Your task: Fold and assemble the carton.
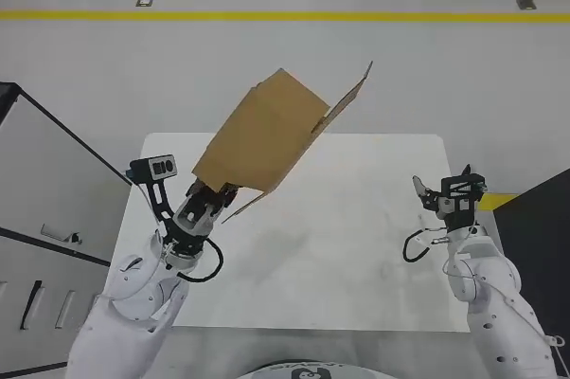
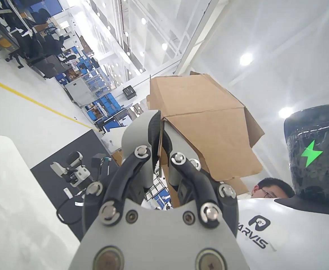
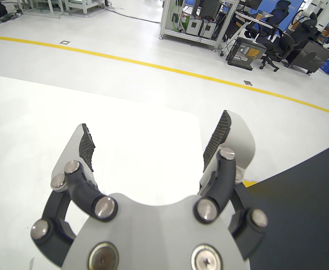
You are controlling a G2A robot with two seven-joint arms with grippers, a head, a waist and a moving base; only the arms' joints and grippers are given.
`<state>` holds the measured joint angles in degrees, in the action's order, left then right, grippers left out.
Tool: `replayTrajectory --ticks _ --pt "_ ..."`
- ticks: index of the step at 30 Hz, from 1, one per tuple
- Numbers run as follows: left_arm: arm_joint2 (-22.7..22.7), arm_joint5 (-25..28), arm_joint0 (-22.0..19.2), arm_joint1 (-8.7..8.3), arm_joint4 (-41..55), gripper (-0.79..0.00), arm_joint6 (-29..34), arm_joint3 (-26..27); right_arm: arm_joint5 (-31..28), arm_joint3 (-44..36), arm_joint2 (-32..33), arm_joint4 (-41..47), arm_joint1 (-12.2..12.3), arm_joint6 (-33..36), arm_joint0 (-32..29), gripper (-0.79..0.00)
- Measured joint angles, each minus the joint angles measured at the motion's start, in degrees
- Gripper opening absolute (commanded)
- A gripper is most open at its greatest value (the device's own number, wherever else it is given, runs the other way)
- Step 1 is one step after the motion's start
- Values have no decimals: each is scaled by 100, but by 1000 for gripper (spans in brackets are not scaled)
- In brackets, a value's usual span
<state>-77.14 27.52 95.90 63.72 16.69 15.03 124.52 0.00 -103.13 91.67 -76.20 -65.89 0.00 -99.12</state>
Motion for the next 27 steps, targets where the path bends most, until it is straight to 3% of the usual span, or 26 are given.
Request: replayTrajectory --ticks 9,13,27 --pt "-45 37 -22 0 -140 -785 5 11 0 0 0 0 0 0 0 0" --pt "8 -203 -16 18 99 -785 -50 86 0 0 0 0 0 0 0 0" --pt "-77 -1229 325 9 2091 -785 817 361 0 0 0 0 0 0 0 0"
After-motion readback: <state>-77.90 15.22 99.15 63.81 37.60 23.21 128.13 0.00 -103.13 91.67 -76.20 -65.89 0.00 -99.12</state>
